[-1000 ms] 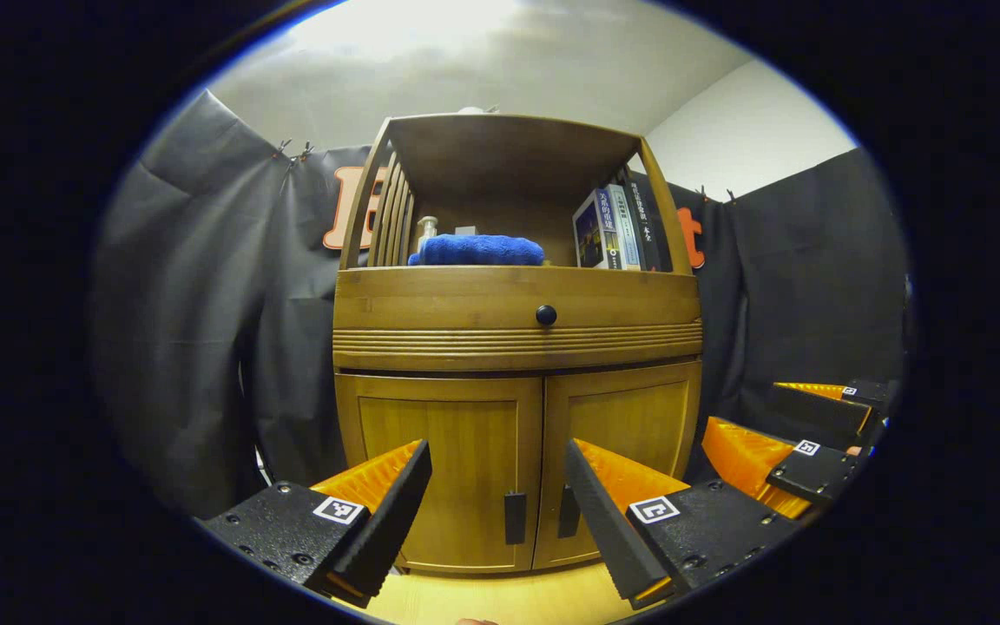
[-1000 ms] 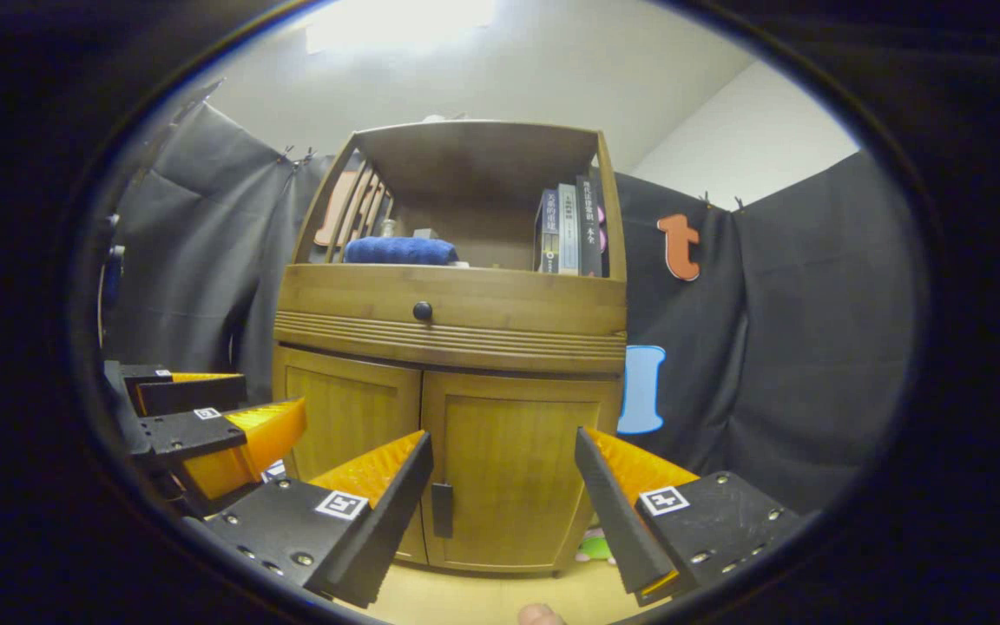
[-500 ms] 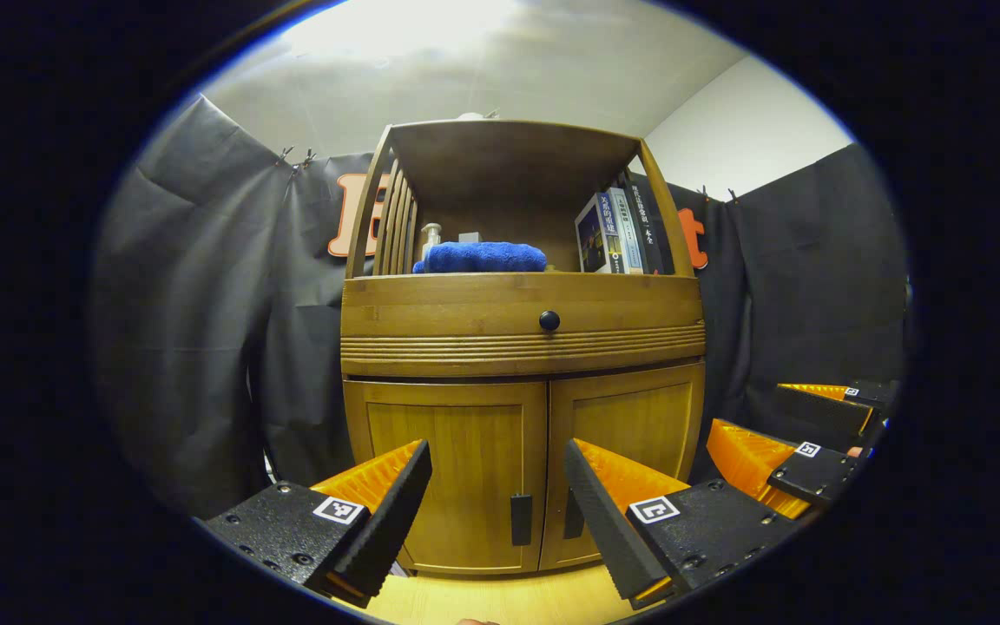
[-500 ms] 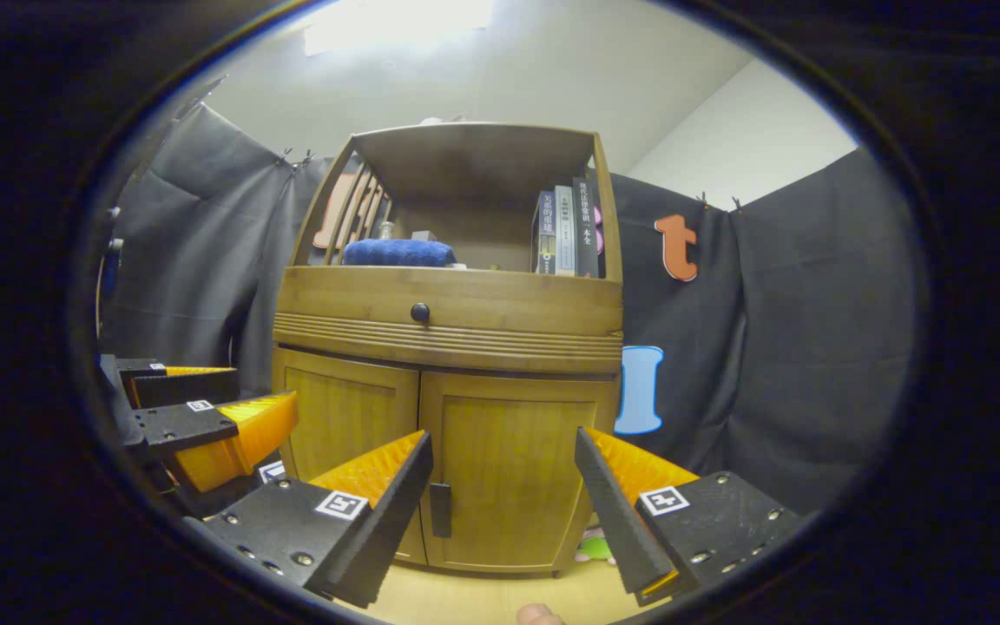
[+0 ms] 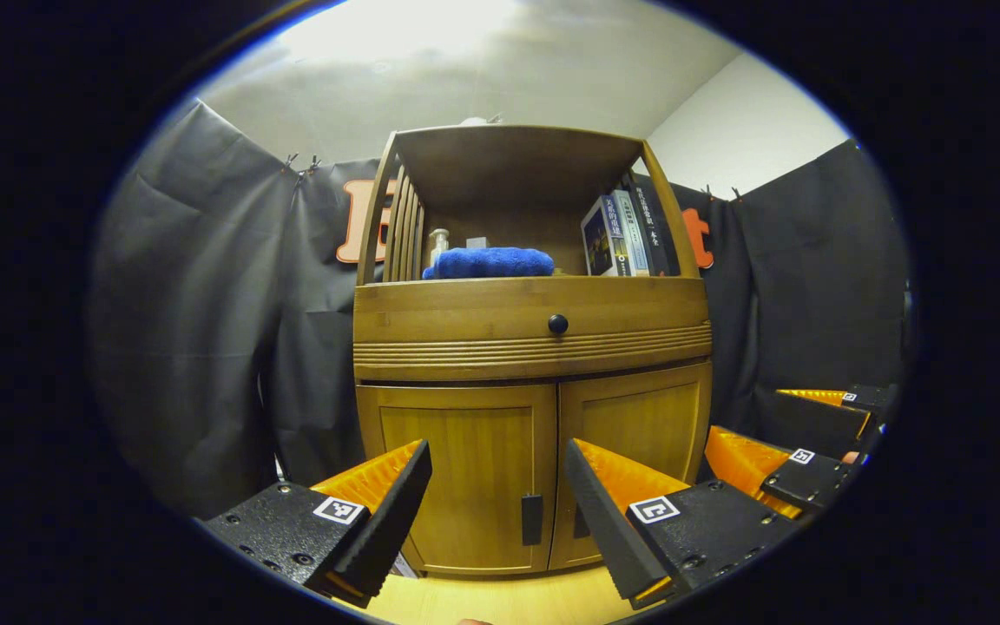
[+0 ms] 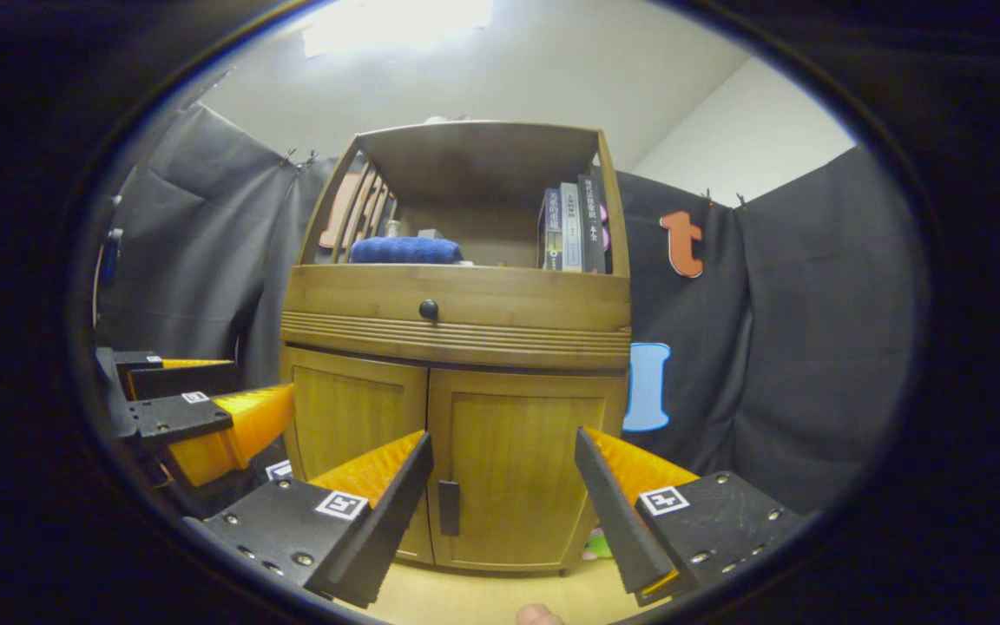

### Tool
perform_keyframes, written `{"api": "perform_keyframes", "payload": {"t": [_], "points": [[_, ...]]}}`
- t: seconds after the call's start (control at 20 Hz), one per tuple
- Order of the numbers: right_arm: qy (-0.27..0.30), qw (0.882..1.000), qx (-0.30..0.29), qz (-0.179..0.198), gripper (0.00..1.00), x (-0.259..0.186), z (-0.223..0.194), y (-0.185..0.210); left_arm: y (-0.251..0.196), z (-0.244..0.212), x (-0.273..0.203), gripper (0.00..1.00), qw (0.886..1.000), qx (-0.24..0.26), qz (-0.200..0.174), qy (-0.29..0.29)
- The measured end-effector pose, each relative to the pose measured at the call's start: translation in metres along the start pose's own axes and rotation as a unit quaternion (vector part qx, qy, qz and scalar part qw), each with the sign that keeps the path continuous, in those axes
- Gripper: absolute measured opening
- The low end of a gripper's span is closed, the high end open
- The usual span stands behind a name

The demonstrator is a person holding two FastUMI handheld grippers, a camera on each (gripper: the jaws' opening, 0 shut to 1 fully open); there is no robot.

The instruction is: Open the right door of the double-door shoe cabinet with the right hand, and open the left door with the left hand.

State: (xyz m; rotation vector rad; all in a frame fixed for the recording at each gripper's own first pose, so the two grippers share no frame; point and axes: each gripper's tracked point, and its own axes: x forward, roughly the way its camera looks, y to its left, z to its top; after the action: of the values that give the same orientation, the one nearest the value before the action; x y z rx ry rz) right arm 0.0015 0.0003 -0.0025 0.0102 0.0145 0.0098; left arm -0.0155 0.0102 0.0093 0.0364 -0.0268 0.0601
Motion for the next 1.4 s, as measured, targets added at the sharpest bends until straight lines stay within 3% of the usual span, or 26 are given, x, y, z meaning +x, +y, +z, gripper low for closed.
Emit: {"api": "perform_keyframes", "payload": {"t": [0.3, 0.85, 0.9, 0.95, 1.15, 1.35, 1.4], "points": [[0.048, 0.999, -0.002, 0.006, 0.96, 0.024, -0.058, 0.009, 0.021, -0.001, -0.005, 0.95, 1.000, 0.010, 0.026, 0.001], [0.140, 0.988, 0.020, 0.062, 1.00, 0.112, -0.150, 0.075, 0.104, -0.002, -0.027, 0.94, 0.990, 0.053, 0.131, 0.006], [0.145, 0.988, 0.017, 0.058, 0.98, 0.119, -0.157, 0.078, 0.113, -0.002, -0.030, 0.94, 0.988, 0.056, 0.141, 0.007], [0.149, 0.987, 0.015, 0.057, 0.85, 0.126, -0.163, 0.081, 0.122, -0.003, -0.033, 0.94, 0.987, 0.058, 0.152, 0.009], [0.169, 0.985, -0.003, 0.034, 0.83, 0.148, -0.191, 0.081, 0.151, -0.007, -0.044, 0.94, 0.979, 0.063, 0.191, 0.017], [0.190, 0.981, -0.010, 0.030, 0.66, 0.165, -0.213, 0.082, 0.168, -0.011, -0.053, 0.94, 0.974, 0.064, 0.215, 0.027], [0.195, 0.980, -0.012, 0.020, 0.66, 0.166, -0.217, 0.079, 0.170, -0.011, -0.054, 0.94, 0.973, 0.066, 0.221, 0.028]]}}
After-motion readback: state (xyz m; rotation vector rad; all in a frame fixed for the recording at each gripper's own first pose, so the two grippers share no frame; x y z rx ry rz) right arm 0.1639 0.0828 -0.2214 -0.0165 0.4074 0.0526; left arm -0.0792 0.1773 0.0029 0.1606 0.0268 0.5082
